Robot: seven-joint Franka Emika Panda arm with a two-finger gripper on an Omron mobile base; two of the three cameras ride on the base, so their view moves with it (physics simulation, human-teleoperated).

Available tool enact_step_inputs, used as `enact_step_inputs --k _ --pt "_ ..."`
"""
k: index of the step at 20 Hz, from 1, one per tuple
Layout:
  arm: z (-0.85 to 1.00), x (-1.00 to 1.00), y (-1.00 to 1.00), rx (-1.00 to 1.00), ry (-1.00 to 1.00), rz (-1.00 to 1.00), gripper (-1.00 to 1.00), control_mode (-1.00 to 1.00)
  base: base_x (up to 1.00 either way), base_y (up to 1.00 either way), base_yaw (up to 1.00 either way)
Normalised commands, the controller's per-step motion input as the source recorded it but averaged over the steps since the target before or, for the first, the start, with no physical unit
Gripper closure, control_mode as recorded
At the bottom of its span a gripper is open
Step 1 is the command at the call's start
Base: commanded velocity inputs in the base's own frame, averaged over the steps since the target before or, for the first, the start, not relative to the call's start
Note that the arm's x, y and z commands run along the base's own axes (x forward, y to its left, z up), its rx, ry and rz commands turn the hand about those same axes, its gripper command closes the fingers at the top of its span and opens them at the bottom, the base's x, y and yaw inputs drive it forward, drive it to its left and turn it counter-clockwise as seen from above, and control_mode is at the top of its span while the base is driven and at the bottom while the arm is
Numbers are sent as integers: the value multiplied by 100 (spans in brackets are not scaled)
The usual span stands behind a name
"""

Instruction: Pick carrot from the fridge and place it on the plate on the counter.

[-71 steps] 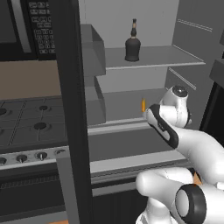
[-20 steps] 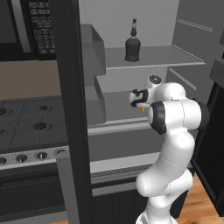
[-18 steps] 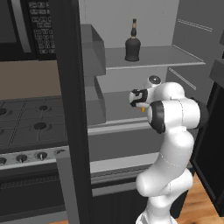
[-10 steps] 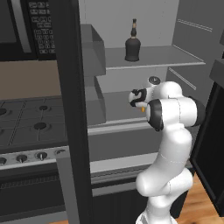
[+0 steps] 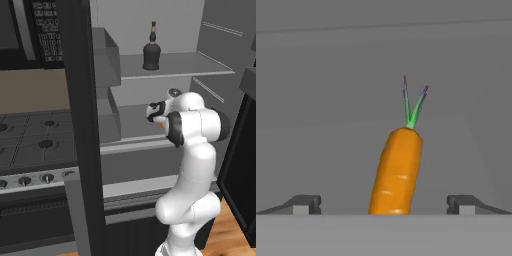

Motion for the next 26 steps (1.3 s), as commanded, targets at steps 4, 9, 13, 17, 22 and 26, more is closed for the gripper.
enact_step_inputs --k 4,9,13,17,22,26 --pt "-13 19 -1 0 0 0 -100 -100 0 0 0" --pt "-16 14 0 0 1 0 -100 -100 0 0 0" --pt "-15 8 -2 0 2 0 -100 -100 0 0 0" --pt "-19 6 0 0 2 0 100 -100 0 0 0" --pt "-9 1 0 0 1 0 100 -100 0 0 0" --pt "0 0 0 0 0 0 100 -100 0 0 0"
